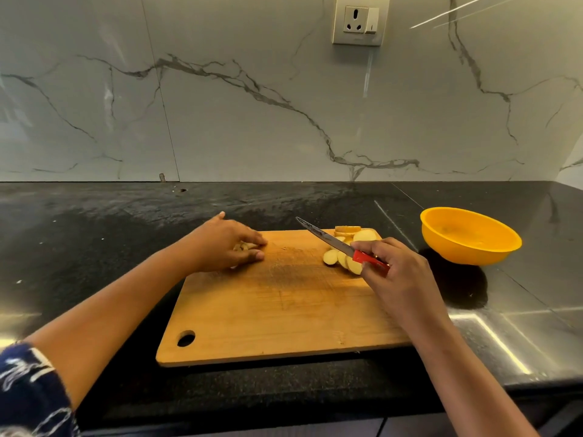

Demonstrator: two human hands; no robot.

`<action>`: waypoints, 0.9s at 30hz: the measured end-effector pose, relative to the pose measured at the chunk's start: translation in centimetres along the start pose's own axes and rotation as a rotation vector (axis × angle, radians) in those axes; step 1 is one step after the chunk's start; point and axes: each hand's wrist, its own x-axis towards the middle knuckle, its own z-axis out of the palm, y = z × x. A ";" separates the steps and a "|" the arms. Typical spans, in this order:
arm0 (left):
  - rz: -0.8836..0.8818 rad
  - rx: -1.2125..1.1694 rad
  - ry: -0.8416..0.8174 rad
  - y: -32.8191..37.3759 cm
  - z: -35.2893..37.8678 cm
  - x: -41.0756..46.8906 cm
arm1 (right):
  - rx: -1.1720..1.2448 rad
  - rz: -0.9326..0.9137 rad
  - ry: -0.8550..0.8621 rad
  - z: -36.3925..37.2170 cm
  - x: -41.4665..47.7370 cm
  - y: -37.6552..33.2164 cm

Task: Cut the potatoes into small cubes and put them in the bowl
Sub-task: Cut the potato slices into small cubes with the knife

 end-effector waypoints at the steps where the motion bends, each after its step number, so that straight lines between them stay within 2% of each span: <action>1: -0.025 -0.016 0.019 -0.3 0.0 0.1 | 0.002 0.002 0.002 0.0 0.0 0.0; 8: 0.050 -0.261 0.336 0.0 -1.2 -1.0 | 0.051 0.055 0.064 -0.2 0.2 0.6; 10: 0.059 -0.348 0.348 1.0 -1.5 -0.2 | 0.067 0.097 0.121 -0.3 0.3 1.0; 17: 0.091 -0.319 0.059 7.9 -2.7 6.1 | 0.166 0.238 0.300 -1.0 0.9 2.5; 21: 0.055 -0.459 -0.095 10.5 -3.0 10.5 | 0.142 0.223 0.271 -0.8 1.0 2.7; 24: 0.020 -0.443 -0.211 11.2 -3.1 12.7 | 0.107 0.214 0.233 -0.5 1.1 2.8; 27: 0.010 -0.438 -0.256 11.2 -3.0 14.0 | 0.103 0.212 0.234 -0.5 1.2 3.0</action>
